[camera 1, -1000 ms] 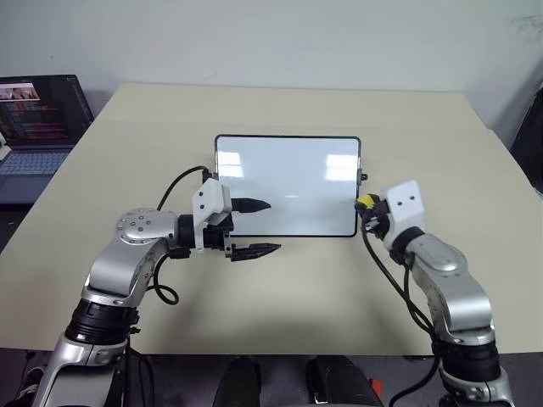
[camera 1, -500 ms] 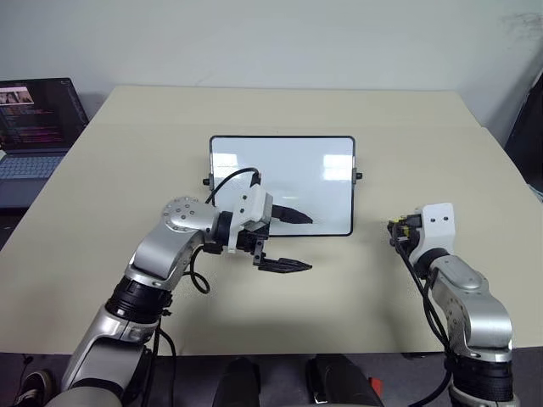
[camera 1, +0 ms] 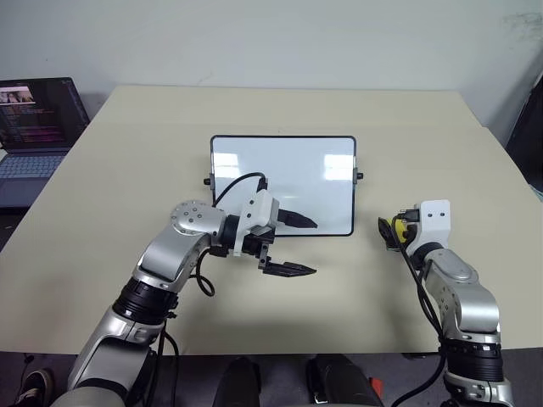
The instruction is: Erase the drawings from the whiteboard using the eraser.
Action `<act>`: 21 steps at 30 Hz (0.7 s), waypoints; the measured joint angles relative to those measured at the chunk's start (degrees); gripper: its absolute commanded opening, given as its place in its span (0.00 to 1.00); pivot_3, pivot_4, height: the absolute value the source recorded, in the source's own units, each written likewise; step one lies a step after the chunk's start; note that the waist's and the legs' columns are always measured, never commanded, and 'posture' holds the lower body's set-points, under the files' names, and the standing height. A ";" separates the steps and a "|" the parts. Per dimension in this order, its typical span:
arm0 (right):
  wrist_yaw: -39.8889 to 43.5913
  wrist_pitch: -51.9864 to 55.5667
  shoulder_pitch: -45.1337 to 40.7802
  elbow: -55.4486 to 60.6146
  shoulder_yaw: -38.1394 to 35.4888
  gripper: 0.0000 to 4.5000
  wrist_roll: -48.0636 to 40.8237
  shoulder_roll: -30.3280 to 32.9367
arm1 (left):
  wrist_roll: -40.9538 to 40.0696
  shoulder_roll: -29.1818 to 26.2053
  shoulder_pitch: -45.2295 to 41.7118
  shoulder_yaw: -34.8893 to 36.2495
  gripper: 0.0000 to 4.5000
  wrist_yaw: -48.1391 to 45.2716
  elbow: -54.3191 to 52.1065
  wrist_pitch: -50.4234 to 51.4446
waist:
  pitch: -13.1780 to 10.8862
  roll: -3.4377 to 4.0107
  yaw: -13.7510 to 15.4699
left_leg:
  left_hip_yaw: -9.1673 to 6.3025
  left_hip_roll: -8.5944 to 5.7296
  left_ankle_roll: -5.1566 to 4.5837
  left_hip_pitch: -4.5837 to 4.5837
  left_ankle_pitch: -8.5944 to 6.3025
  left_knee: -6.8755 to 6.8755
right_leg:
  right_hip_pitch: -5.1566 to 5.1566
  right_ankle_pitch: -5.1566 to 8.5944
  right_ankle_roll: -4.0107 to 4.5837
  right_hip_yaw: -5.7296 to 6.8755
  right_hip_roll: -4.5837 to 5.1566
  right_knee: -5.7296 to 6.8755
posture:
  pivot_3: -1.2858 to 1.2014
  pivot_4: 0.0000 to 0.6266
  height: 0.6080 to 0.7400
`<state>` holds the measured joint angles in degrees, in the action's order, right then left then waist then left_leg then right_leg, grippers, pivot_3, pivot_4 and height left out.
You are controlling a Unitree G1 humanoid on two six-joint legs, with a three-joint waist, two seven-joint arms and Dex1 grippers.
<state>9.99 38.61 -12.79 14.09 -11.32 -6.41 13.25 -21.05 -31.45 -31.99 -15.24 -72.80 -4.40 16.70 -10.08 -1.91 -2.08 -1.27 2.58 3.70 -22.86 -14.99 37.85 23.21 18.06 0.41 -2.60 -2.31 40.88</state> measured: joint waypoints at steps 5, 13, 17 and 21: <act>2.04 -0.58 0.36 10.54 -0.33 0.99 -4.95 -0.85 | -0.86 -1.10 4.14 6.02 1.00 6.48 -2.55 2.69 | -0.03 0.05 -0.23 | -0.12 0.09 0.00 -0.01 0.00 -0.02 | 0.03 0.03 -0.06 0.06 -0.01 0.00 | 0.52 0.24 1.00; 3.90 -5.97 12.76 22.87 8.29 0.99 -5.88 -1.28 | -7.88 -0.42 20.49 23.96 1.00 25.17 -15.87 14.39 | -0.03 0.05 -0.11 | -0.18 0.14 0.01 0.00 -0.01 -0.02 | 0.00 0.07 -0.12 0.01 0.28 -0.05 | 0.52 0.24 1.00; 4.55 -15.86 21.86 21.88 9.93 0.99 -4.87 -3.37 | -6.50 6.60 29.06 30.05 1.00 37.44 -20.52 12.94 | 0.07 -0.04 0.37 | -0.17 0.06 0.02 0.05 0.00 0.03 | -0.09 0.07 -0.15 0.02 0.39 -0.03 | 0.52 0.24 1.00; 6.65 -26.65 28.12 16.65 11.25 0.99 -3.77 -4.09 | -1.39 12.72 36.22 32.13 1.00 47.45 -21.36 8.10 | 0.09 -0.07 0.36 | -0.13 0.06 0.02 0.12 0.00 0.05 | -0.11 0.07 -0.15 -0.01 0.39 -0.01 | 0.52 0.24 1.00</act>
<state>16.64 11.96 15.34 30.74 -0.06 -10.19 9.16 -22.45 -18.74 4.23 16.89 -25.35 -25.76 24.80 -9.99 -1.98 -1.72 -1.40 2.64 3.72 -22.74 -14.99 37.90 23.11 18.13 0.26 -2.62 -1.91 40.86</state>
